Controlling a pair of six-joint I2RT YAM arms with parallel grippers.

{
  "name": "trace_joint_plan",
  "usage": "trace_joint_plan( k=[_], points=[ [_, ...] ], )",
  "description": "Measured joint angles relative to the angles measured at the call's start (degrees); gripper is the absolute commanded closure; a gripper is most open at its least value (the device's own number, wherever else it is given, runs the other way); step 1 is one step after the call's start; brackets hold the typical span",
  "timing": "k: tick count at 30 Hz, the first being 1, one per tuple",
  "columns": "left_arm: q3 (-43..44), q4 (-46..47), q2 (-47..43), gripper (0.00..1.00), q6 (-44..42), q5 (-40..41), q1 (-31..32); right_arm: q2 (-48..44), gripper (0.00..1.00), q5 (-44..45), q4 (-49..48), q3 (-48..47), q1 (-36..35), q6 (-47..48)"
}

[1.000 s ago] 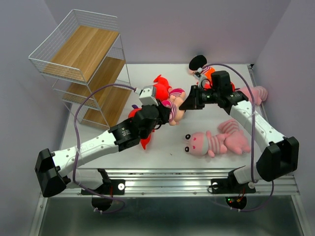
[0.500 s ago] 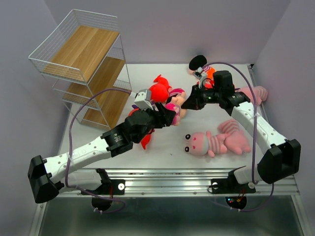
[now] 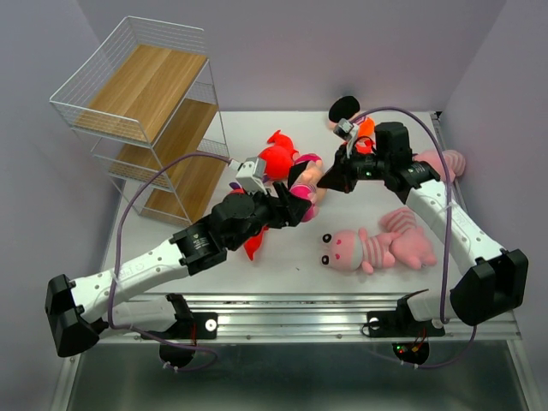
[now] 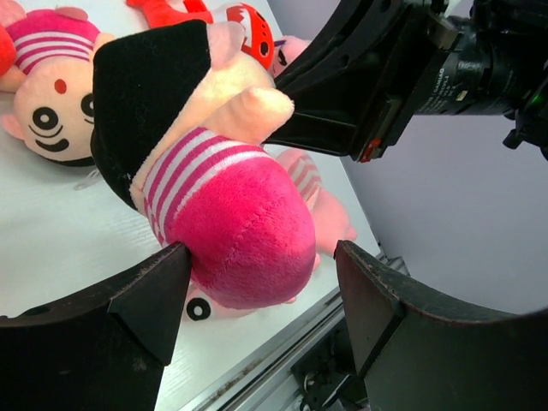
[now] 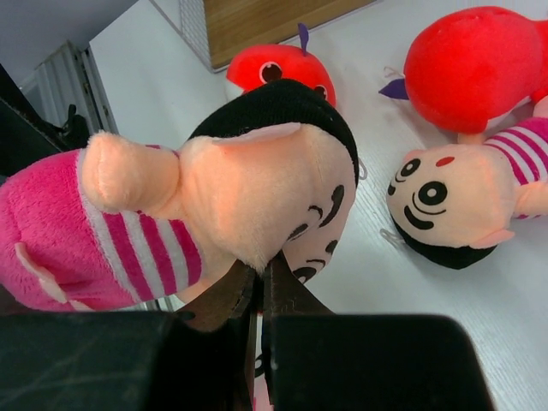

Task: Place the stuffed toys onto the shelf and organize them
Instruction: Pass the stuffed toy from the right arm to the left

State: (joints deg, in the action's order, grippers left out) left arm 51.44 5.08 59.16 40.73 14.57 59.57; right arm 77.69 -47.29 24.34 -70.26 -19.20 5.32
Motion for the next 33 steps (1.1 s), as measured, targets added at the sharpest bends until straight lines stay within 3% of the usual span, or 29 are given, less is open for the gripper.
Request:
trace_joint_plan(
  k=[5, 9, 10, 11, 12, 15, 16, 19, 21, 22, 24, 25, 27, 28, 33],
  points=[
    [0.0, -1.4, 1.1, 0.24, -0.5, -0.7, 0.0, 0.0, 0.99, -2.2, 0.0, 0.0, 0.0, 2.4],
    [0.0, -2.8, 2.5, 0.34, -1.1, -0.6, 0.0, 0.0, 0.99, -3.4, 0.0, 0.0, 0.1, 3.6],
    [0.0, -2.9, 2.7, 0.47, -1.3, -0.5, 0.0, 0.0, 0.99, -3.8, 0.0, 0.0, 0.1, 3.9],
    [0.0, -3.0, 2.9, 0.54, -1.4, -0.5, 0.0, 0.1, 0.99, -4.2, 0.0, 0.0, 0.1, 4.1],
    [0.0, -3.0, 3.0, 0.72, -1.7, -0.4, 0.0, 0.2, 0.99, -4.6, -0.1, 0.0, 0.1, 4.2],
    [0.3, -3.1, 3.7, 0.95, -2.2, -0.2, 0.0, 0.7, 0.99, -5.6, -0.5, 0.0, 0.2, 4.3],
    [0.4, -3.1, 3.9, 1.00, -2.2, -0.2, 0.0, 0.9, 0.99, -5.7, -0.6, 0.0, 0.3, 4.3],
    [1.0, -3.1, 5.1, 1.00, -2.4, -0.1, 0.1, 1.3, 0.98, -5.7, -0.8, 0.0, 0.5, 4.4],
    [1.4, -3.0, 5.8, 1.00, -2.5, 0.0, 0.1, 1.6, 0.82, -5.4, -0.8, 0.0, 0.6, 4.4],
    [1.5, -3.1, 5.9, 1.00, -2.5, 0.1, 0.1, 1.6, 0.63, -5.2, -0.8, 0.0, 0.7, 4.4],
    [1.6, -3.1, 6.1, 1.00, -2.3, 0.7, 0.1, 1.6, 0.44, -4.6, -0.8, 0.0, 0.8, 4.5],
    [1.6, -3.1, 6.1, 1.00, -2.0, 1.1, 0.1, 1.7, 0.25, -3.8, -1.0, -0.1, 0.8, 4.4],
    [1.6, -3.2, 6.1, 1.00, -1.3, 2.7, 0.1, 1.7, 0.13, -2.3, -0.9, -0.2, 0.8, 4.0],
    [1.6, -3.2, 6.1, 1.00, -0.8, 4.0, 0.1, 1.7, 0.03, -1.2, -0.8, -0.5, 0.7, 3.8],
    [2.4, -6.0, 6.1, 1.00, 1.0, 11.3, 0.1, 0.2, 0.00, 6.7, -0.8, -1.4, 1.5, 4.2]
  ],
)
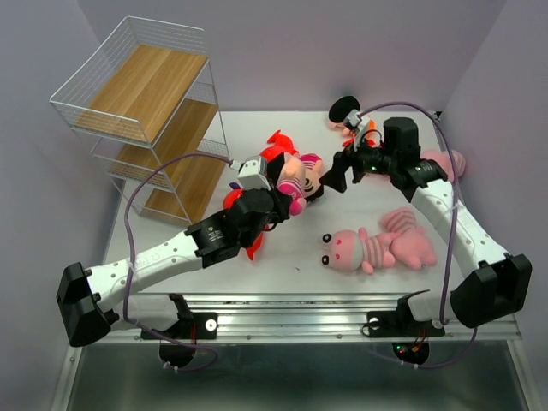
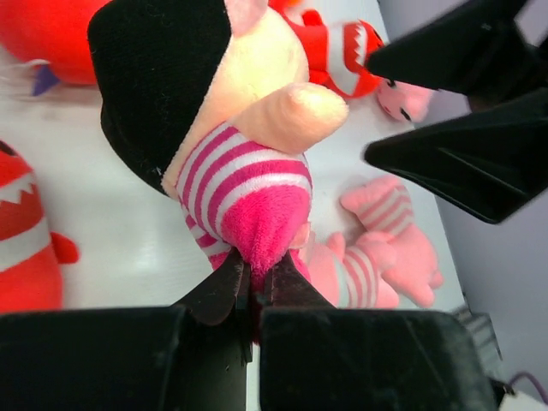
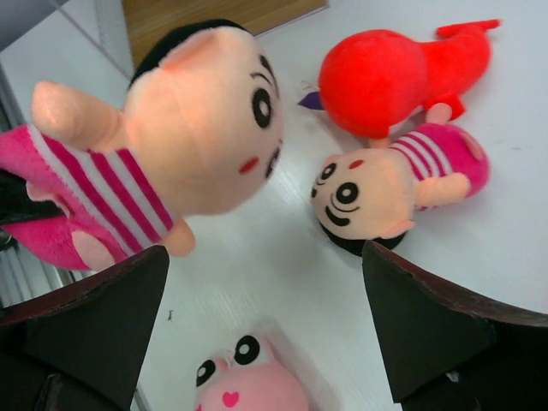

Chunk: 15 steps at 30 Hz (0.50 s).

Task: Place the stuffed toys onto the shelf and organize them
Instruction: Pass the stuffed toy from the right arm to the left, then place the stuffed toy onto shelf

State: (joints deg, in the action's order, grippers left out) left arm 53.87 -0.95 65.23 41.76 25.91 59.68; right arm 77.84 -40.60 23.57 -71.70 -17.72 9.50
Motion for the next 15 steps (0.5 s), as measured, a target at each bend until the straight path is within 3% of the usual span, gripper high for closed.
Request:
trace_joint_plan(
  k=[6, 15],
  points=[
    [7.1, -7.1, 5.1, 1.00, 2.1, 11.2, 0.0, -5.3, 0.00, 2.7, -0.2, 0.4, 7.3, -0.5],
    [28.3, -25.9, 25.5, 1.00, 8.8, 25.2, -2.4, -9.4, 0.00, 0.1, -1.1, 11.3, 12.8, -2.1]
  ],
)
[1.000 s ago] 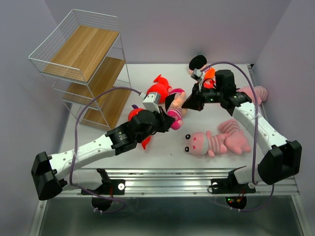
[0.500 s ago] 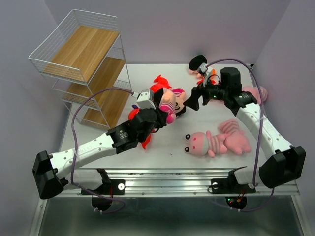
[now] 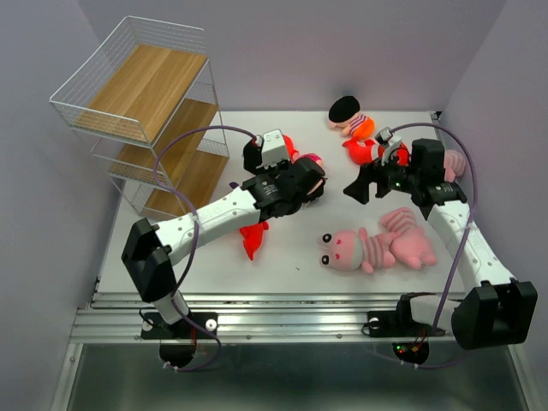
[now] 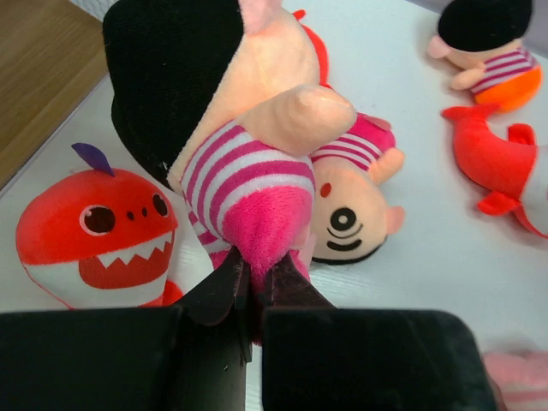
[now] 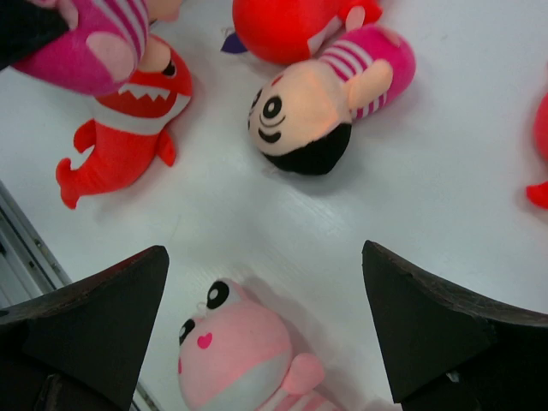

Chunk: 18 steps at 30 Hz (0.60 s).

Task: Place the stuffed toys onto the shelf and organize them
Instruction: Place the stuffed toy onto shelf

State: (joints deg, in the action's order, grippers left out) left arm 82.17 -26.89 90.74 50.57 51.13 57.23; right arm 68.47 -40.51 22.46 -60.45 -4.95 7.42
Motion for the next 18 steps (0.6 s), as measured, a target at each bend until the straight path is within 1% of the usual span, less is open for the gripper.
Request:
trace_joint_plan(
  k=[4, 8, 13, 18],
  points=[
    [6.3, -8.9, 7.0, 1.00, 5.1, 2.0, -2.2, -1.6, 0.00, -1.1, -0.4, 5.2, 0.5, -1.3],
    [7.2, -14.6, 9.5, 1.00, 9.5, 2.8, -4.6, -5.8, 0.00, -2.8, -2.5, 10.1, 1.9, -2.3],
    [6.8, -16.3, 9.3, 1.00, 11.5, 4.0, -7.2, -8.8, 0.00, -5.3, -6.2, 14.3, 4.4, -3.1],
    [5.5, -16.0, 9.3, 1.00, 11.8, 5.2, -9.9, -9.1, 0.00, -10.6, -10.1, 18.9, 7.7, -3.3]
  ],
)
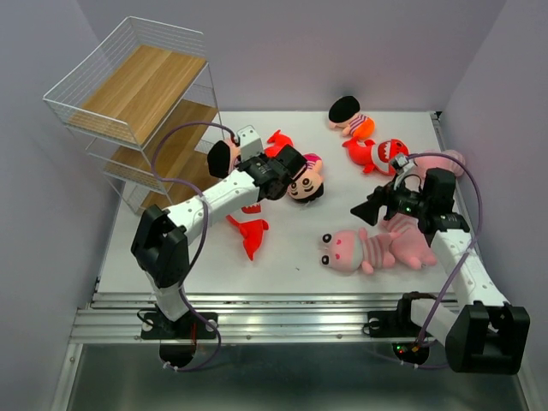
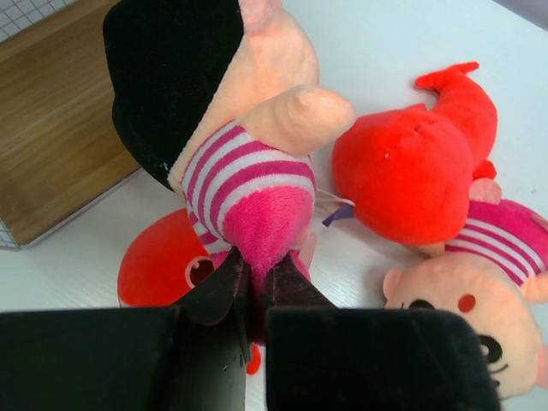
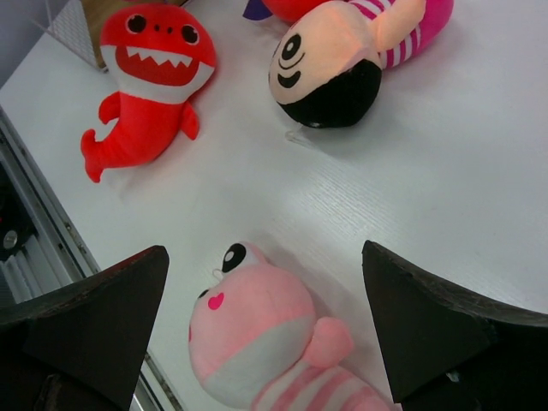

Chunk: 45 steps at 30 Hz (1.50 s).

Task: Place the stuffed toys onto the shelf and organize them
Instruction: Place the stuffed toy onto shelf

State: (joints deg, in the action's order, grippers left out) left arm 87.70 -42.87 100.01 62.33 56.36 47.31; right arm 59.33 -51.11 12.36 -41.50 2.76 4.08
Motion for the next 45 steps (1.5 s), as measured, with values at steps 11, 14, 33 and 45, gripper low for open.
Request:
trace_joint_plan(
  k=[11, 14, 33, 45],
  points=[
    [-0.2, 4.2, 0.0, 1.00, -2.0, 1.4, -5.1, -2.1, 0.00, -9.6, -3.1, 3.0, 1.8, 0.2],
    [-0.2, 4.5, 0.5, 1.00, -1.6, 1.9, -5.0, -2.0, 0.00, -10.5, -3.6, 3.0, 1.8, 0.2],
    [13.4, -3.1, 17.8, 1.00, 3.2, 7.7, -3.3, -2.0, 0.00, -12.4, -3.9, 3.0, 1.8, 0.2],
    [16.3, -9.9, 19.4, 1.00, 9.3, 8.4, -7.6, -2.0, 0.00, -13.4, -3.8, 3.0, 1.8, 0.2]
  ],
)
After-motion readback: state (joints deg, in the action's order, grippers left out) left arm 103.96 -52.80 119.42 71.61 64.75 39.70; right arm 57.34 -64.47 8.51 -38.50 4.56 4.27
